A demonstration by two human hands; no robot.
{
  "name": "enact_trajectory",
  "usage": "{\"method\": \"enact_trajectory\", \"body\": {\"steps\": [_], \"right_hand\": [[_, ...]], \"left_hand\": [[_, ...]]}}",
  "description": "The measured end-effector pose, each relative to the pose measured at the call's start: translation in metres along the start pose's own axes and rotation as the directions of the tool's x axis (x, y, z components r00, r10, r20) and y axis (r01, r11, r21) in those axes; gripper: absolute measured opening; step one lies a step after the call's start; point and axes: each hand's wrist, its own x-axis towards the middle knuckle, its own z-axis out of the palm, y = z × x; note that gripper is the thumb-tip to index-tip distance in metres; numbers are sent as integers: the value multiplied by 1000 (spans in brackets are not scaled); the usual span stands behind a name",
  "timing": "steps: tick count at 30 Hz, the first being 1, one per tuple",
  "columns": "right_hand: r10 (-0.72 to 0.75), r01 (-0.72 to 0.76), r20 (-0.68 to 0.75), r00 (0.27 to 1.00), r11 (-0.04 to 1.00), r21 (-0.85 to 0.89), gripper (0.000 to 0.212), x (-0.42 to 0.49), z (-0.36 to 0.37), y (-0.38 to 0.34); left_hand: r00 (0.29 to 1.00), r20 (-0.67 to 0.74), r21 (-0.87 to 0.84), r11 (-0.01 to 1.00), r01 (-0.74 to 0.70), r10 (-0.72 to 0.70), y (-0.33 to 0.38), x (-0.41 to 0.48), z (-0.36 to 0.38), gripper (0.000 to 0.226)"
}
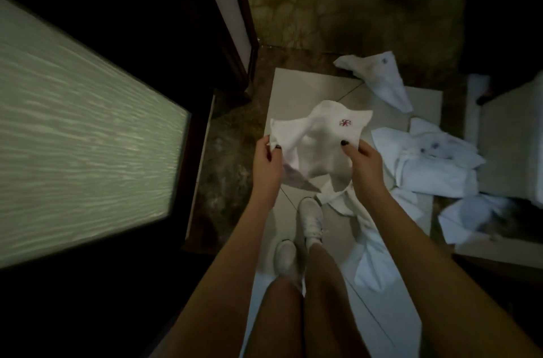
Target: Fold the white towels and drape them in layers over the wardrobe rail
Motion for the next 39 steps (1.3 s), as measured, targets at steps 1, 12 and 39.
{"method": "enact_trajectory", "body": {"steps": [1,12,39], "right_hand": [[4,-4,-15,1000,1000,15,11,-23,-12,-13],[-2,72,-419,908,986,151,35,-238,-115,-67],[-255,271,-781,570,956,-115,14,-607,-447,31]], "left_hand": [[1000,-9,4,1000,-7,7,12,-24,-6,35],[979,10,12,979,-203,203,92,-224,-37,7],[338,777,-90,626,-775,531,66,-624,153,8]]}}
